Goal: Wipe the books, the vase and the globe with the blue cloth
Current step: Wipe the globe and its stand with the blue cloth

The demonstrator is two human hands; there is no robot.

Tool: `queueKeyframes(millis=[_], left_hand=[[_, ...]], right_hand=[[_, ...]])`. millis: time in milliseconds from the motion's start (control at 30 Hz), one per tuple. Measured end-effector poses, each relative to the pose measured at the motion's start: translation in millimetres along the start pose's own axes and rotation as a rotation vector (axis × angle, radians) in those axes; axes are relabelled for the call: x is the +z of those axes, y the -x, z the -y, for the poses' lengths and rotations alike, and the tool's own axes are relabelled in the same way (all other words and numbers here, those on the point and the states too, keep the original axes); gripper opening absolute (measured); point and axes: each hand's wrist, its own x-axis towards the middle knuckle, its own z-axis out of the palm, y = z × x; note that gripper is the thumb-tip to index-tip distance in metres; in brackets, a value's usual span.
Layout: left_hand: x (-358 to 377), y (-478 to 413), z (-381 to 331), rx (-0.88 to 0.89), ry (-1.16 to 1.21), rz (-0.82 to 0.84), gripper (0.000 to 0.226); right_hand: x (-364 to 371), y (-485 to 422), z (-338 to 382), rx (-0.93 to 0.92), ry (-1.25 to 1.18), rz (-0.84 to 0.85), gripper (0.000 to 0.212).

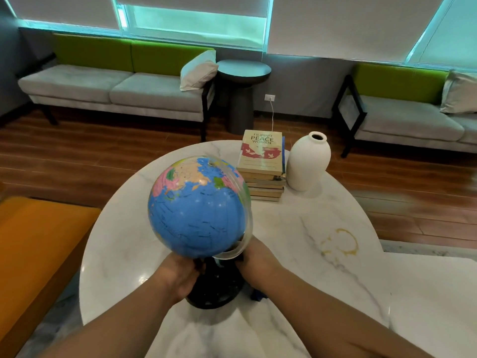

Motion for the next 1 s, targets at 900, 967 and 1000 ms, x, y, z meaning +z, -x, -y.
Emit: queueKeyframes(millis=[900,967,1000], left_hand=[[11.1,7.9,-13.1,-0.075,-0.092,-0.062,0.022],[11.6,8.7,-14.1,-0.066,-0.091,-0.048,0.018],[9.2,7.5,-14.1,-0.063,-0.092,-0.061,0.017]], right_hand=[[-13.0,-11.4,10.8,0.048,0.174,0.094,0.028],[-9.9,-11.7,13.1,0.04,0.044,0.049,0.028],[-6.9,-9.8,14.4,0.013,-0.001,0.064,0.028]])
